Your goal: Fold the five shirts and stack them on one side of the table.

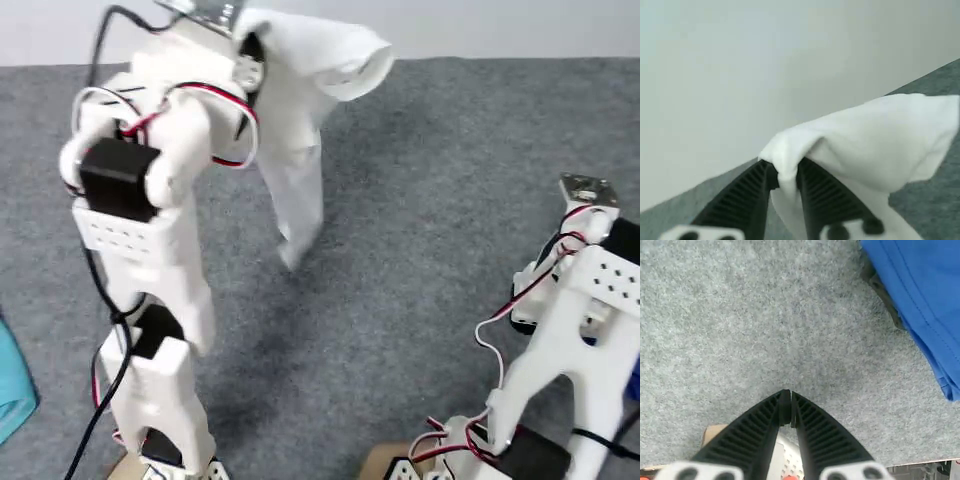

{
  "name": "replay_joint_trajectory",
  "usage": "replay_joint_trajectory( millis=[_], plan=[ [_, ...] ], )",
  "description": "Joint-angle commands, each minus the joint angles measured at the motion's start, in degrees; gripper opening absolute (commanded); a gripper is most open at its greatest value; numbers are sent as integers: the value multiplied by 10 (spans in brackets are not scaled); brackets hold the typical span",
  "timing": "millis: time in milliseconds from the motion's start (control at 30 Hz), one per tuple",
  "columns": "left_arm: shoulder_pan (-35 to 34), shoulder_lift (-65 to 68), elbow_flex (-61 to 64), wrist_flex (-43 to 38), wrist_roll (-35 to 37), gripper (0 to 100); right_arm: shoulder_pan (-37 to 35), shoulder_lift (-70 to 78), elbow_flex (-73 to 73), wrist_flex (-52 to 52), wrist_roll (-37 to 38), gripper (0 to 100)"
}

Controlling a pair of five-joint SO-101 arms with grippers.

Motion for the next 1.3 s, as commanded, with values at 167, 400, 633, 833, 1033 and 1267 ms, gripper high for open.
replay_joint_trajectory(
  millis=[167,400,633,833,1033,1267],
  plan=[
    [-142,-20,349,10,3,2,2,-20,-3,22,5,10],
    [-257,-22,661,-119,-33,3,2,-19,-3,21,5,11],
    [-350,-22,723,-177,-91,85,-56,-19,-3,21,4,12],
    [-409,-27,705,-201,-91,170,-201,-18,-14,12,2,18],
    [-483,-22,654,-202,-92,194,-299,17,-93,-1,4,79],
    [-565,-27,639,-185,-90,184,-388,215,-287,15,3,84]
  ],
)
